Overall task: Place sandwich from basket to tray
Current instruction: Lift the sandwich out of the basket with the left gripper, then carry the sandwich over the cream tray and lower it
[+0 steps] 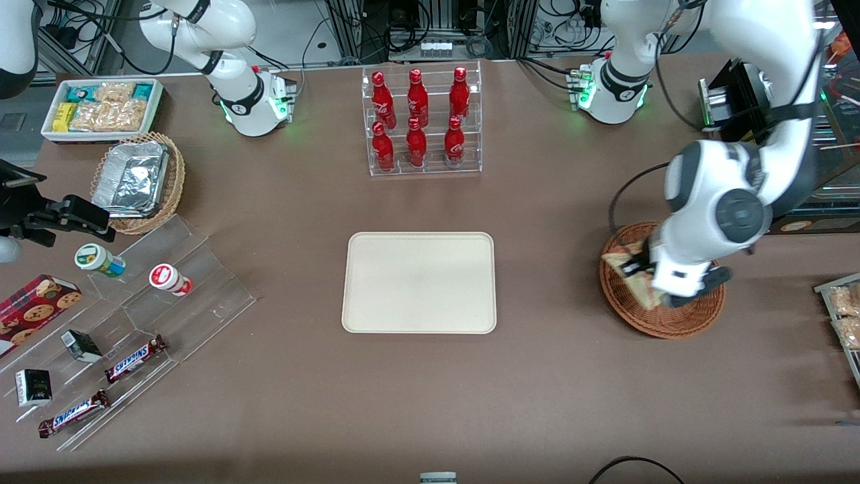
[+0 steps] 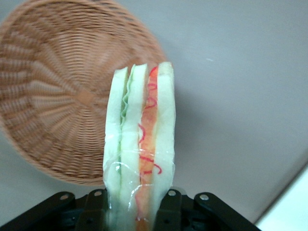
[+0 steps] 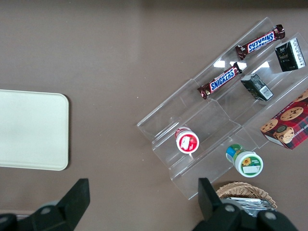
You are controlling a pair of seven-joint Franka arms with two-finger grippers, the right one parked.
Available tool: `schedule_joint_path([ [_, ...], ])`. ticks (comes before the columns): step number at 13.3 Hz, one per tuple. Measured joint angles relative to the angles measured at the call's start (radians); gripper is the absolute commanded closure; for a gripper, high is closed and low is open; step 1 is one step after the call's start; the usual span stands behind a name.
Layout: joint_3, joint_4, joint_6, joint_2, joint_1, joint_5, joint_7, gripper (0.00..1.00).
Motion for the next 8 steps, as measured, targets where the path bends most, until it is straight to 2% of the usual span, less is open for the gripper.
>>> schedule_joint_path([
  [3, -0.002, 0.116, 0.0, 0.104, -0.112, -0.04, -0.064, 0.71],
  [8, -0.034, 0.236, 0.014, 0.25, -0.258, -0.087, -0.074, 0.73],
])
